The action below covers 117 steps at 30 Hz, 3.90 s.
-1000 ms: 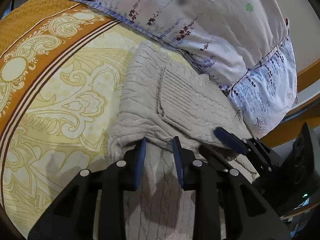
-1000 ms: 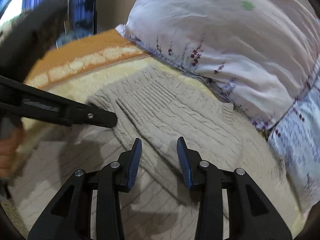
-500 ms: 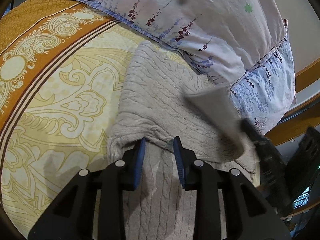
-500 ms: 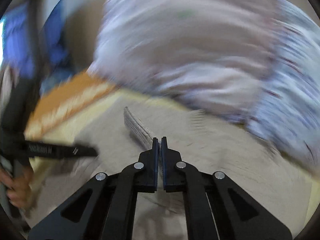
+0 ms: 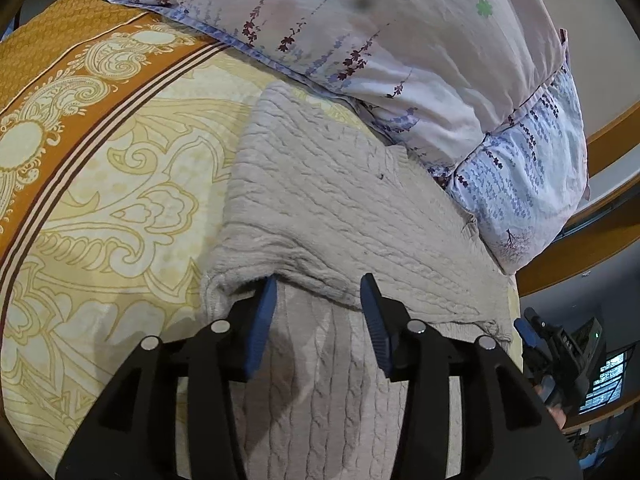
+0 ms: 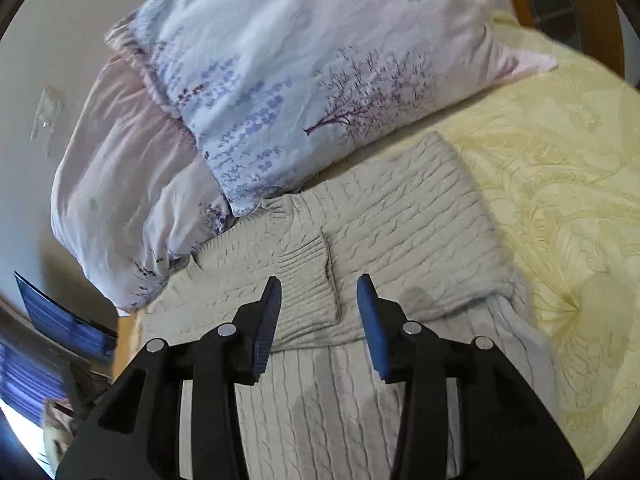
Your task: Fold small clothes
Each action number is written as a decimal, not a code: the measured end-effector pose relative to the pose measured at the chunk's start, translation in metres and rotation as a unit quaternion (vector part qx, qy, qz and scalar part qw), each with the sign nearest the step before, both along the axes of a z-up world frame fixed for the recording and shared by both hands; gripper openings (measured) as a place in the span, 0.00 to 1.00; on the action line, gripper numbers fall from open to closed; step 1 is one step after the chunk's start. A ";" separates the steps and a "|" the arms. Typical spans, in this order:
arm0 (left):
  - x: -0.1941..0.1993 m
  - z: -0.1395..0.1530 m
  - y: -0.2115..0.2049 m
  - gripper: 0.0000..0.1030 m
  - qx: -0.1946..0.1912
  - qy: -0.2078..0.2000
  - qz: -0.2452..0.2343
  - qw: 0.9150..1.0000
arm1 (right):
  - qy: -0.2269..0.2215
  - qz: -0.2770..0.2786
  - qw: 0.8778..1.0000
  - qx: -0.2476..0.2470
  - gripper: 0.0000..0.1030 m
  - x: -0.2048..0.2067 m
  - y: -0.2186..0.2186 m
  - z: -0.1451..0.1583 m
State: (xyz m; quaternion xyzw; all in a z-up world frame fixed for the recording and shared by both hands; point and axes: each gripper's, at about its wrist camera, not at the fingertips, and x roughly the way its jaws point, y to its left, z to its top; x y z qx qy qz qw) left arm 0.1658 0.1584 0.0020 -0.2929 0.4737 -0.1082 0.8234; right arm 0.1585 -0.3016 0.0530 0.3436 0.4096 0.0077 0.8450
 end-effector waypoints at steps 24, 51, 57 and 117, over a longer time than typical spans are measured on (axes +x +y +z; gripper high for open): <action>-0.012 0.006 -0.006 0.56 0.014 -0.004 -0.024 1.000 | 0.032 0.013 0.999 -0.020 0.17 0.010 0.002 -0.031; -0.180 -0.007 0.023 0.35 -0.027 -0.056 -0.108 0.992 | 0.003 0.097 0.986 0.136 0.38 -0.193 -0.049 -0.050; -0.204 -0.016 0.018 0.31 -0.072 -0.070 -0.145 0.984 | -0.003 0.133 0.976 0.174 0.34 -0.218 -0.038 -0.055; -0.056 0.131 0.000 0.06 0.051 -0.239 -0.060 0.968 | -0.251 0.090 0.953 -0.141 0.08 -0.113 -0.008 0.089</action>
